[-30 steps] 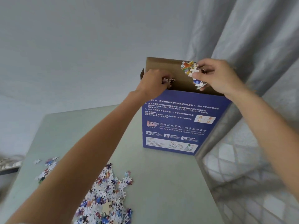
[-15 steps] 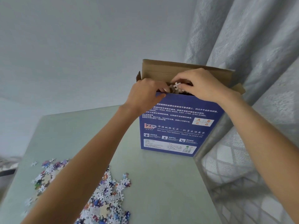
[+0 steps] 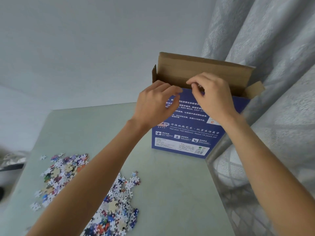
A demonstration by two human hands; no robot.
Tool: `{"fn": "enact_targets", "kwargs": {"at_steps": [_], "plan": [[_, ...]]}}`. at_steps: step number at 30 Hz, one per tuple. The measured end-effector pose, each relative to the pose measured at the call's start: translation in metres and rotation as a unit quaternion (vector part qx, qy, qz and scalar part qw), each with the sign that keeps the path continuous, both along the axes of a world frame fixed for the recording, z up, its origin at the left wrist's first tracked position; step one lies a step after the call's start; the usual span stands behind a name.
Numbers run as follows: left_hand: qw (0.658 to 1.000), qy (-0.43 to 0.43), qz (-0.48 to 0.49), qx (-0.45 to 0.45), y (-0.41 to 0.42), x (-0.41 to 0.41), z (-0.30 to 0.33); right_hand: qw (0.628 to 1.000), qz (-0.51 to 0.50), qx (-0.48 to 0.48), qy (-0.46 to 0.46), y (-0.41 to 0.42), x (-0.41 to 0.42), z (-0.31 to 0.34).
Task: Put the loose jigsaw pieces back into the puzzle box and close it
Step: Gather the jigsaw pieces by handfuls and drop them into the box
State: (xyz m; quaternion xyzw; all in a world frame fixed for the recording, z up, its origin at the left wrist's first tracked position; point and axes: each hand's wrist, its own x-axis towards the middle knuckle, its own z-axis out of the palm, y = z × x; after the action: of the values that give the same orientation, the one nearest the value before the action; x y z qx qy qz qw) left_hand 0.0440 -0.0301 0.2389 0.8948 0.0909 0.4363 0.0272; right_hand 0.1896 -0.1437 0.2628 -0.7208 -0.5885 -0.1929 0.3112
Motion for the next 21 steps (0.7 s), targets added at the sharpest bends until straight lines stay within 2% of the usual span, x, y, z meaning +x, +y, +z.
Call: {"fn": "enact_targets", "kwargs": {"at_steps": [3,6,8,12,16,18,21], "plan": [[0.999,0.027,0.023,0.001,0.003,-0.008,-0.004,0.998,-0.014,-0.021,0.051,0.007,0.004,-0.003],[0.992,0.120,0.026,0.012,0.008,-0.005,0.001,0.998,-0.015,-0.046,0.043,0.010,0.005,0.003],[0.988,0.151,0.021,0.013,0.007,-0.003,0.000,0.998,-0.008,-0.052,0.035,0.008,0.003,0.006],[0.989,0.144,0.016,0.001,0.005,-0.003,-0.007,1.000,0.023,0.002,-0.018,-0.002,-0.013,0.003],[0.997,0.078,0.018,-0.018,0.002,-0.022,-0.014,0.996,0.031,0.079,-0.036,-0.016,-0.053,-0.032],[0.996,0.058,0.037,-0.058,0.000,-0.048,-0.031,0.997,0.050,0.062,-0.006,-0.019,-0.078,-0.067],[0.983,0.073,0.089,-0.145,-0.004,-0.108,-0.081,0.994,0.086,-0.040,0.053,-0.015,-0.119,-0.130]]}}
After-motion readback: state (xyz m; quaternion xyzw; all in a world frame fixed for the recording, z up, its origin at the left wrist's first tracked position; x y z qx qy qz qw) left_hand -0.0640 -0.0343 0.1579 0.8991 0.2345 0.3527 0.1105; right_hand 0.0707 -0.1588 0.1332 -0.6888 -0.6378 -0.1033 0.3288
